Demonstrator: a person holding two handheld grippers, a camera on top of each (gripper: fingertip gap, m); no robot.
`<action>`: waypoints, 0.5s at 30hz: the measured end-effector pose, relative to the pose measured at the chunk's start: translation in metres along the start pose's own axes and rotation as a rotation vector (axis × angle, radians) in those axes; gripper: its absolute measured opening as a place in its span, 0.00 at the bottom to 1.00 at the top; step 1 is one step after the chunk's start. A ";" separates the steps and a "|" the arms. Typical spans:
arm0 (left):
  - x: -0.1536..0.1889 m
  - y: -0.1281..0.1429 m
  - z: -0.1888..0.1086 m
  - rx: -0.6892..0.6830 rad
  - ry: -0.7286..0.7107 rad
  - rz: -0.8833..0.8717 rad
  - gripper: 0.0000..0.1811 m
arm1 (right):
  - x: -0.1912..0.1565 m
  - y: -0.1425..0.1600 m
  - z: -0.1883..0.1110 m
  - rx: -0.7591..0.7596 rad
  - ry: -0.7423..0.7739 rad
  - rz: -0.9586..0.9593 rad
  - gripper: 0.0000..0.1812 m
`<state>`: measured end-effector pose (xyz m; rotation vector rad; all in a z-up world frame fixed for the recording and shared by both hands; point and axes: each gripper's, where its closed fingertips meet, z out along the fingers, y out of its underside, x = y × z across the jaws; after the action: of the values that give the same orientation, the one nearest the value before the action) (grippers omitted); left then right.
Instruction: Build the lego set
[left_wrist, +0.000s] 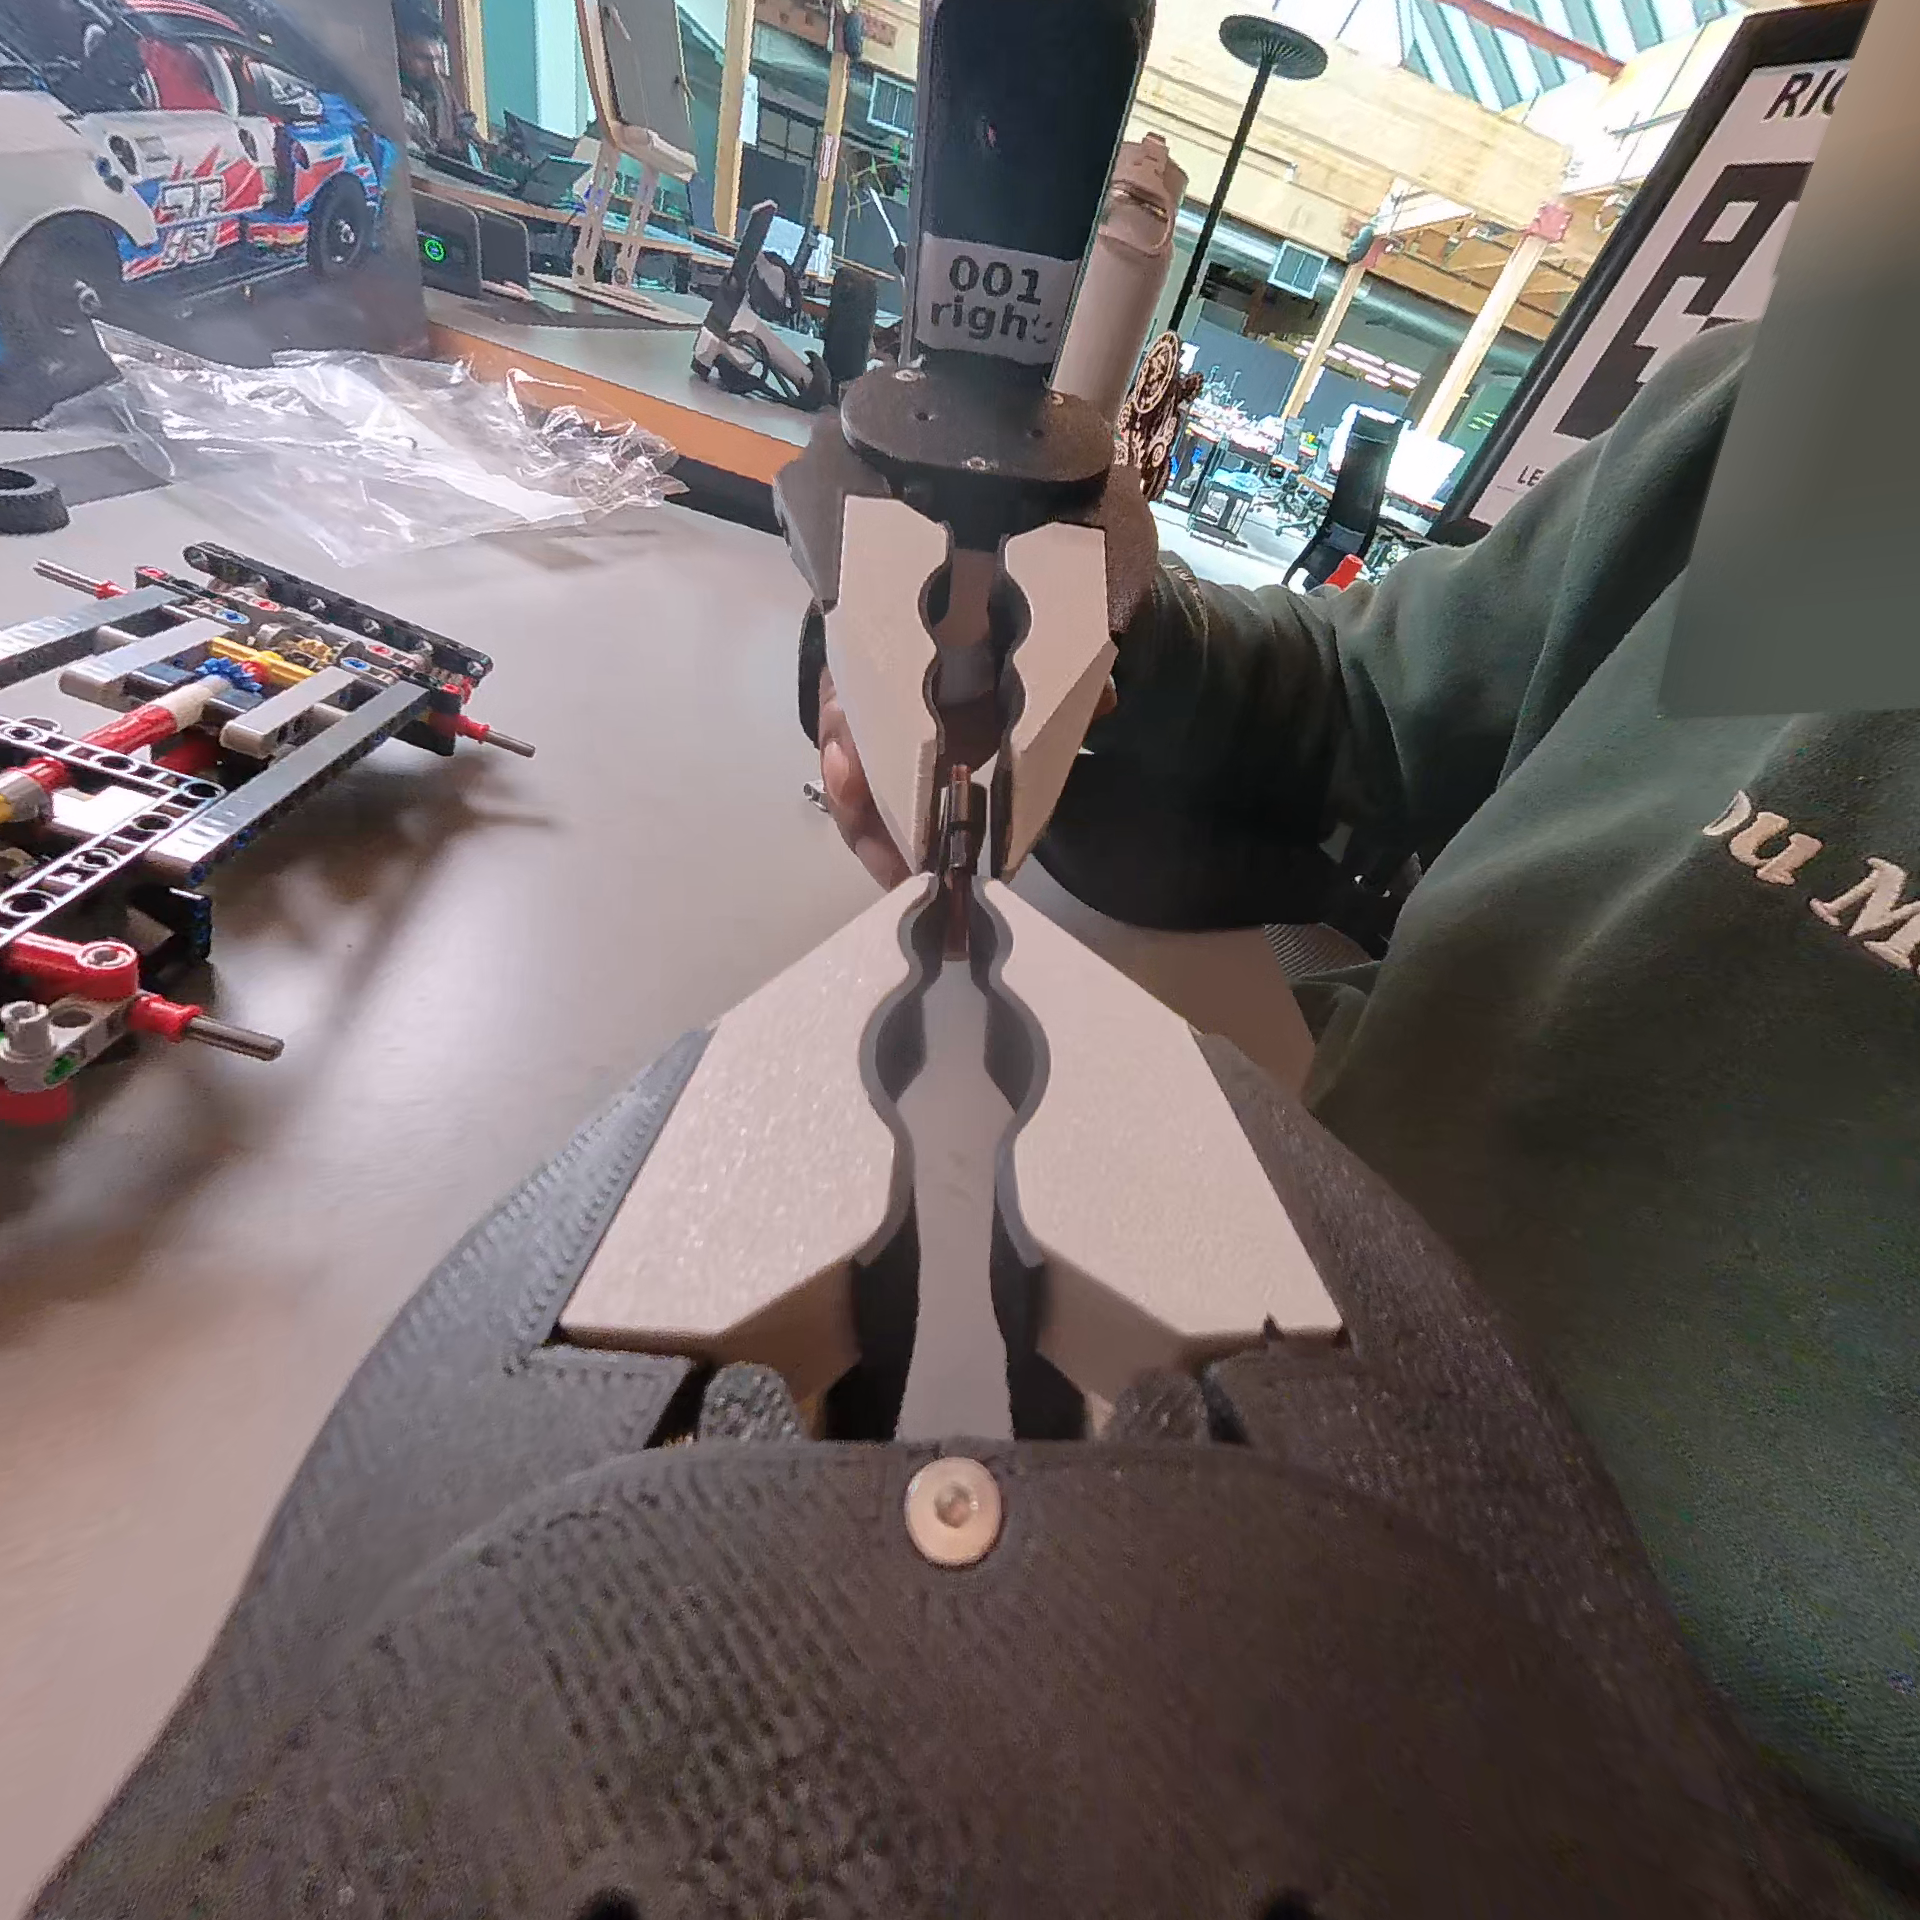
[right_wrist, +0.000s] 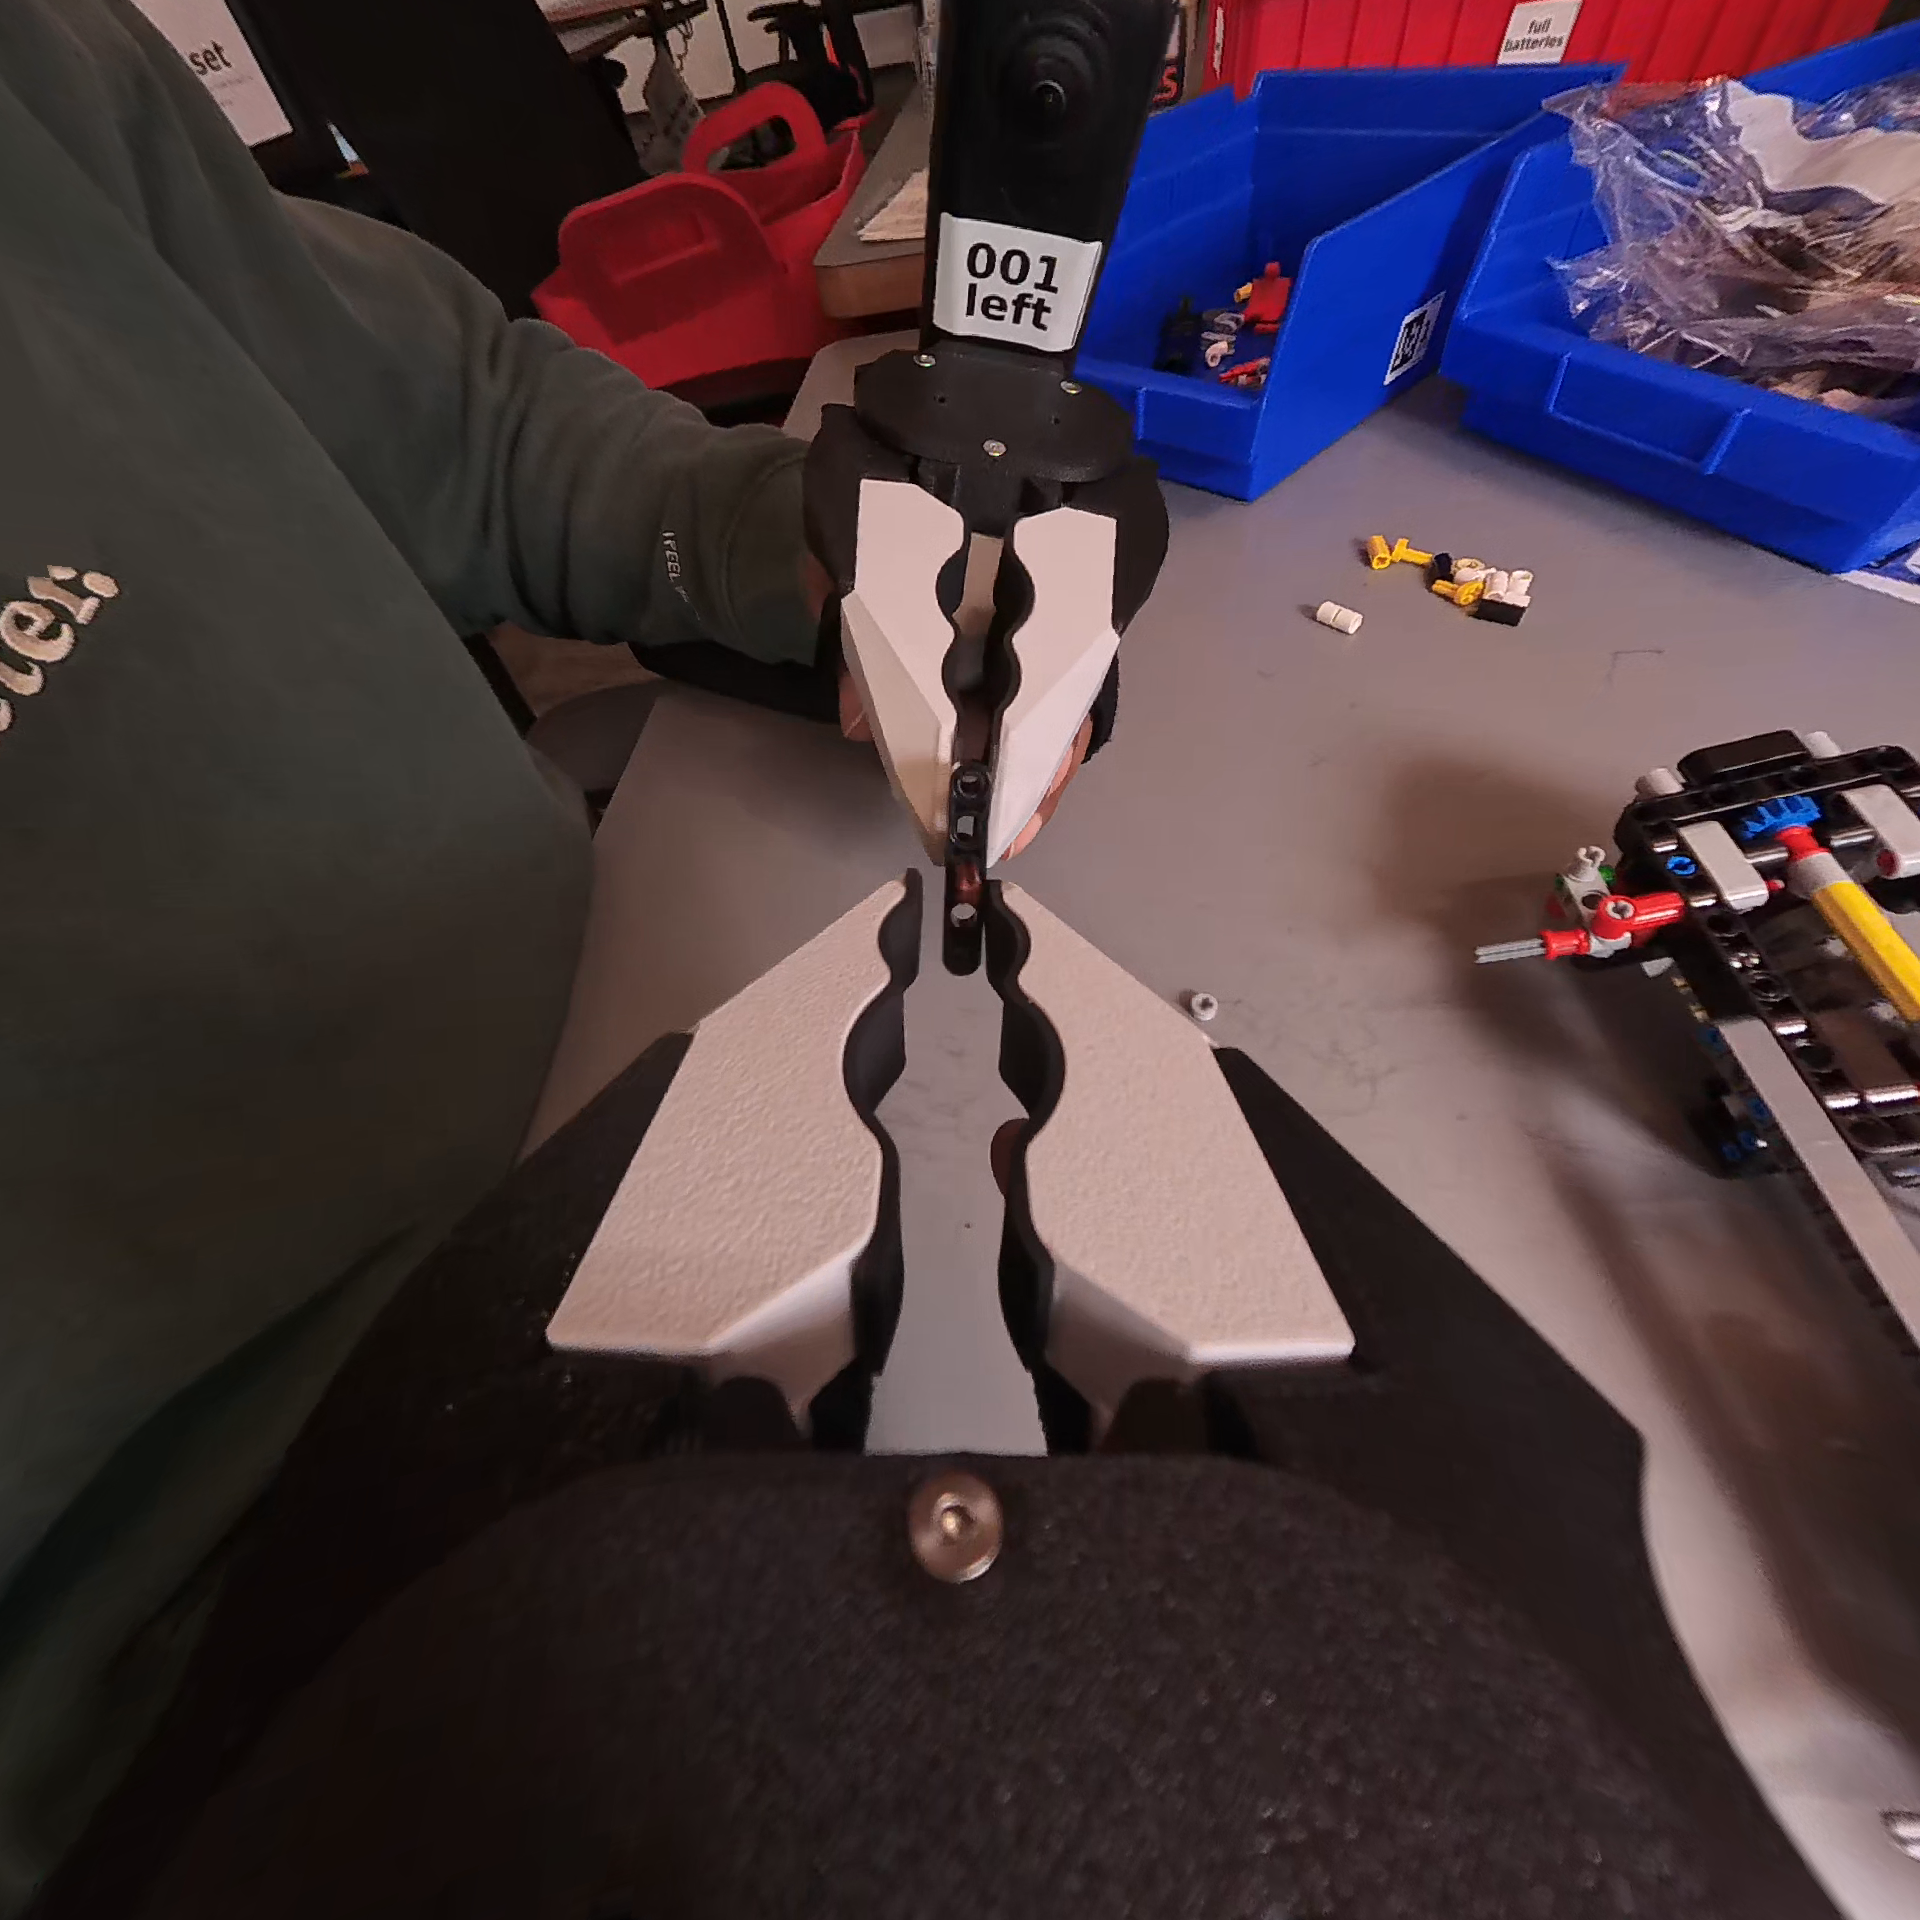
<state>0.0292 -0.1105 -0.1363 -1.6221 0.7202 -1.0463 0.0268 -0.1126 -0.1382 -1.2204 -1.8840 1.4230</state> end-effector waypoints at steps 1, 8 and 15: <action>0.000 0.001 0.000 -0.005 -0.003 0.002 0.01 | 0.000 0.000 0.000 0.002 -0.003 0.010 0.04; 0.001 0.006 0.002 -0.054 -0.036 0.061 0.01 | 0.000 0.004 0.000 0.016 -0.067 0.104 0.02; -0.007 0.023 0.003 -0.172 -0.135 0.180 0.01 | 0.006 0.022 0.006 -0.076 -0.026 0.080 0.02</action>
<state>0.0299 -0.1095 -0.1610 -1.7202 0.8664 -0.7552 0.0269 -0.1097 -0.1616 -1.3335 -1.9431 1.4263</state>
